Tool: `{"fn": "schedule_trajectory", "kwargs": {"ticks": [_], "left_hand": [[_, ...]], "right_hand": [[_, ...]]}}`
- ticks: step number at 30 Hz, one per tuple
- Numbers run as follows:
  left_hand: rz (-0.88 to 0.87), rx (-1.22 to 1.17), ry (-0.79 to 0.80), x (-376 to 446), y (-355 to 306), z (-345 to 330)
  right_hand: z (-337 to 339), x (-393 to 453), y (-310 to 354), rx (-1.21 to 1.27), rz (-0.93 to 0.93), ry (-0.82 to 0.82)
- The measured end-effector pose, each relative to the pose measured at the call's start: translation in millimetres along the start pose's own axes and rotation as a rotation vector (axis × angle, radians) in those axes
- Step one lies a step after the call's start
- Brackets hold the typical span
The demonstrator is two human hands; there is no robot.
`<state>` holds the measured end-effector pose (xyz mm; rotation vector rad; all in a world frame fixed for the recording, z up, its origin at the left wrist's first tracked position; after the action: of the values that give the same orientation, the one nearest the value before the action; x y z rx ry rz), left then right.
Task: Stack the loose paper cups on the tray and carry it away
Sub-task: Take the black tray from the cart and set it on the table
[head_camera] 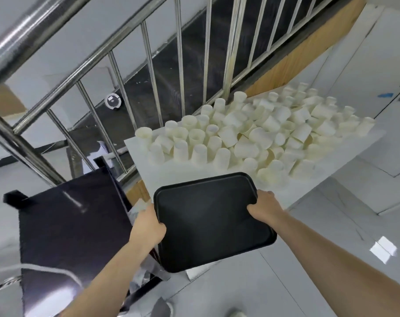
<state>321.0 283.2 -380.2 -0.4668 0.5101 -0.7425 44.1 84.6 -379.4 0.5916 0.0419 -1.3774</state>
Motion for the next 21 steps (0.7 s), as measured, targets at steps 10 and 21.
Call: {"fn": "schedule_trajectory", "kwargs": {"ticks": [10,21], "left_hand": [[0.301,-0.061,-0.025,-41,8,-65],[0.353,-0.139,-0.047,-18,4,-84]], "right_hand": [[-22,39,-19,-0.02,0.15,0.268],[-35,76,-4,-0.07,0.191,0.332]]}}
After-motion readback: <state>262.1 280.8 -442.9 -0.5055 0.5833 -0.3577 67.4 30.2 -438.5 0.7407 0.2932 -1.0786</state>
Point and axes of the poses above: each hand's wrist, its own x-axis towards the middle knuckle, its own z-axis out of the back of the hand, y = z × x, the point moved 8 cm from there along x, towards the middle knuckle, and after that the axes turned 5 degrees about -y, right-handed, at the moved point
